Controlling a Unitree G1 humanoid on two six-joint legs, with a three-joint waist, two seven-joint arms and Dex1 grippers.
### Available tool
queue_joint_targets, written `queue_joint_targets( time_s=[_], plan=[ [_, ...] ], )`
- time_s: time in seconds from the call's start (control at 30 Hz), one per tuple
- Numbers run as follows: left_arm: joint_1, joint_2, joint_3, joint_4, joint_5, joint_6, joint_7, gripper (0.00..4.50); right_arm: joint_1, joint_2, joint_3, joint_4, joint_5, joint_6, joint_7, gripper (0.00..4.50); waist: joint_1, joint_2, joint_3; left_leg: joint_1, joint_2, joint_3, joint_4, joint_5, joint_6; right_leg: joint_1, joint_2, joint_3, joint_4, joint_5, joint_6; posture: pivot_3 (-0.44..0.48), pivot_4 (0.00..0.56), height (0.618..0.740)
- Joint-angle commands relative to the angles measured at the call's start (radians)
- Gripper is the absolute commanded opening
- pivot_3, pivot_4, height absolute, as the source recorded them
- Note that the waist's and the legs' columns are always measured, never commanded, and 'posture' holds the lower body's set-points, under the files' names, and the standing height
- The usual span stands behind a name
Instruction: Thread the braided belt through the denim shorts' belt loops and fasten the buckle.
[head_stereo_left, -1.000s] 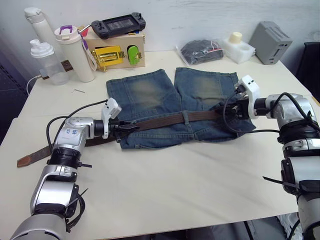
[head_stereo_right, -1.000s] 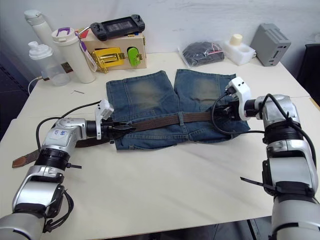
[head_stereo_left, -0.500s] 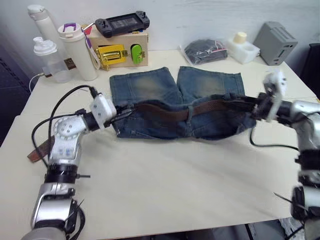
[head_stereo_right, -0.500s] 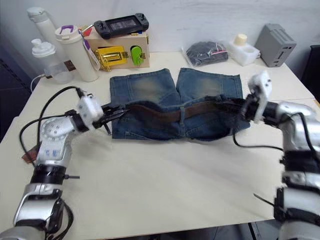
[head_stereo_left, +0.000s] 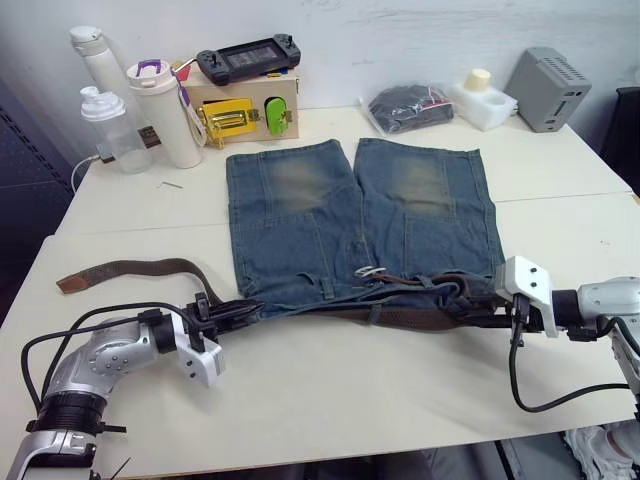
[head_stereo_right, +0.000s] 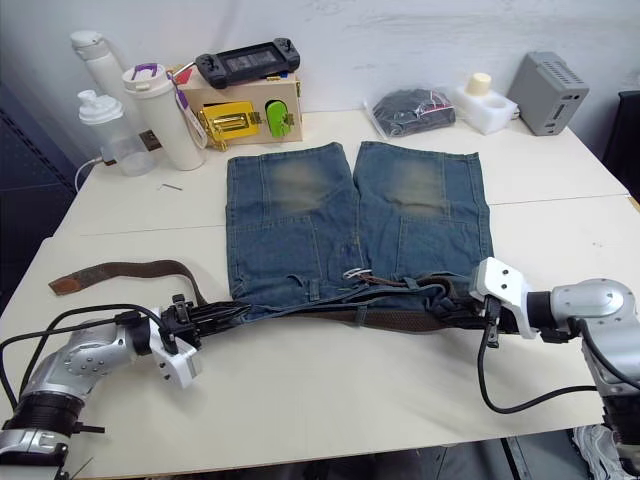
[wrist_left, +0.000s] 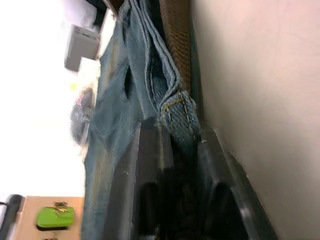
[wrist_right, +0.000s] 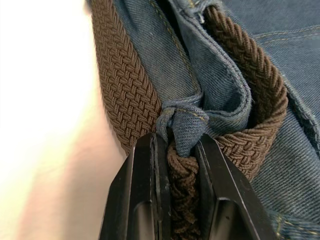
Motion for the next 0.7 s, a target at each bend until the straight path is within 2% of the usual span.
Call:
queue_joint_targets(
  time_s=[0.03,0.17,0.2,0.23,0.3,0.37,0.5,0.6,0.7],
  plan=[
    [0.077,0.070,-0.046,-0.035,-0.106,0.115,-0.078,2.45,0.031,-0.066,-0.070,-0.035,0.060,0.045,0.054,1.76,-0.001,0.000,0.000,0.001,0.000,0.000,-0.001,0.000,0.000,0.000,0.000,0.000,0.000,0.000,0.000,0.000,0.150,0.646],
    [0.150,0.180,-0.097,-0.252,-0.451,0.424,-0.281,4.16,0.034,-0.130,-0.151,-0.106,0.226,0.167,0.153,3.62,-0.003,0.000,0.000,0.001,0.000,0.000,-0.001,0.000,0.000,0.001,0.000,0.000,-0.002,0.000,0.000,0.000,0.150,0.646],
    [0.161,0.204,-0.100,-0.296,-0.511,0.495,-0.323,4.50,0.035,-0.142,-0.167,-0.118,0.261,0.190,0.175,4.12,-0.003,0.000,0.001,0.001,0.001,0.000,-0.001,0.000,0.000,0.002,0.000,0.000,-0.002,0.000,0.000,0.000,0.150,0.646],
    [0.151,0.222,-0.089,-0.346,-0.592,0.594,-0.360,4.50,0.015,-0.152,-0.187,-0.123,0.315,0.226,0.202,4.45,-0.002,0.001,0.001,0.001,0.001,-0.001,-0.001,0.000,0.000,0.002,0.000,0.000,-0.002,0.000,0.000,0.000,0.150,0.646],
    [0.099,0.242,-0.068,-0.408,-0.746,0.815,-0.430,4.50,-0.097,-0.138,-0.180,-0.086,0.376,0.270,0.198,4.45,-0.002,0.002,0.005,0.001,0.000,-0.002,-0.001,0.000,0.000,0.003,0.000,0.000,-0.004,0.000,0.000,0.000,0.150,0.646],
    [0.016,0.238,-0.059,-0.421,-0.848,1.007,-0.487,4.50,-0.259,-0.087,-0.135,-0.027,0.400,0.315,0.147,4.45,-0.002,0.000,0.010,0.000,0.000,-0.002,0.001,0.000,0.001,0.005,0.001,0.000,-0.006,-0.001,-0.001,0.000,0.150,0.646],
    [-0.176,0.146,-0.052,-0.386,-0.945,1.290,-0.486,4.50,-0.468,0.046,-0.040,0.066,0.360,0.358,0.049,4.45,0.005,-0.005,0.012,0.001,0.000,-0.003,0.002,0.000,0.001,0.007,0.001,-0.001,-0.006,-0.001,-0.001,0.000,0.150,0.646],
    [-0.322,0.023,-0.062,-0.258,-0.878,1.419,-0.360,4.50,-0.593,0.153,0.089,0.219,0.170,0.350,-0.155,4.45,0.000,-0.007,0.013,0.003,-0.002,-0.008,0.000,0.000,0.002,0.009,0.001,0.000,-0.005,0.000,-0.001,0.000,0.150,0.646],
    [-0.393,-0.060,-0.115,-0.118,-0.746,1.412,-0.322,4.50,-0.671,0.224,0.182,0.406,0.001,0.325,-0.322,4.45,-0.006,-0.009,0.014,0.004,-0.004,-0.009,-0.002,0.000,0.002,0.010,0.000,-0.001,-0.006,0.000,-0.001,0.000,0.150,0.646]
  ],
)
